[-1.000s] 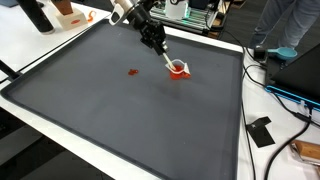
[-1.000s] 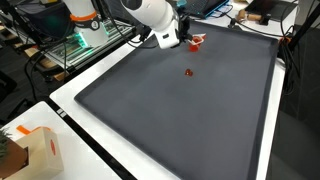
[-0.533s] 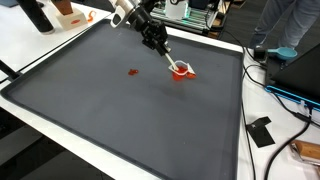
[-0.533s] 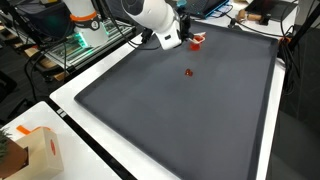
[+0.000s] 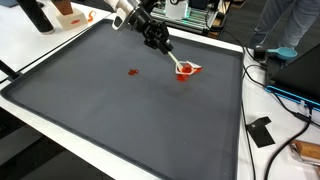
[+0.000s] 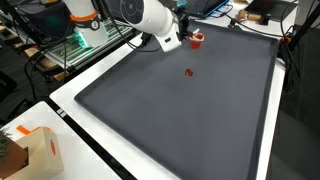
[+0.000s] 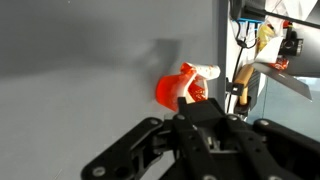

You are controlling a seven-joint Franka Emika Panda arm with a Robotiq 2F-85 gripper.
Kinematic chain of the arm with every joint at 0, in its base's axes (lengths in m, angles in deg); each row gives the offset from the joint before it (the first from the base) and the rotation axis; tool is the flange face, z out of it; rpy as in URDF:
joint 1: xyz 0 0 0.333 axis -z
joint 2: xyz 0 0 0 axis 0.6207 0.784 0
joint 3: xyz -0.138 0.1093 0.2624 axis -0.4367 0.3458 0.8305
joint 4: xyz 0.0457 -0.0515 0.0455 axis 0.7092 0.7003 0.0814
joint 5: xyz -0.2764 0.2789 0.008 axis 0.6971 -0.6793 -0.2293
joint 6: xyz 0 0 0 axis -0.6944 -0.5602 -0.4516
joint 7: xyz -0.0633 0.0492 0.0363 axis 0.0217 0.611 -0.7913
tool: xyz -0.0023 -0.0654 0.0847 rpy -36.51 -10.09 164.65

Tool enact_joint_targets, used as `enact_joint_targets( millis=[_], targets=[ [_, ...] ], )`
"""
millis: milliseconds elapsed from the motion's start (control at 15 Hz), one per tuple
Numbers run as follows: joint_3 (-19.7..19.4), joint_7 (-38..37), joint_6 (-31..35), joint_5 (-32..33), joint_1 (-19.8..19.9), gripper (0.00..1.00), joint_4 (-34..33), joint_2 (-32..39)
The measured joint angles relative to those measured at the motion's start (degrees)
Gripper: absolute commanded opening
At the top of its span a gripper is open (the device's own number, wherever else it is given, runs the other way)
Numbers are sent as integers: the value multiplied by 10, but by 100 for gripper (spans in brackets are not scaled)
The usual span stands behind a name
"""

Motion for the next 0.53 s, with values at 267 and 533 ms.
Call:
enact_joint_targets(
  millis=[267, 533],
  targets=[
    [-3, 1, -10, 0, 0, 6, -5, 9],
    [-3, 1, -23, 0, 0, 6, -14, 21]
  ],
)
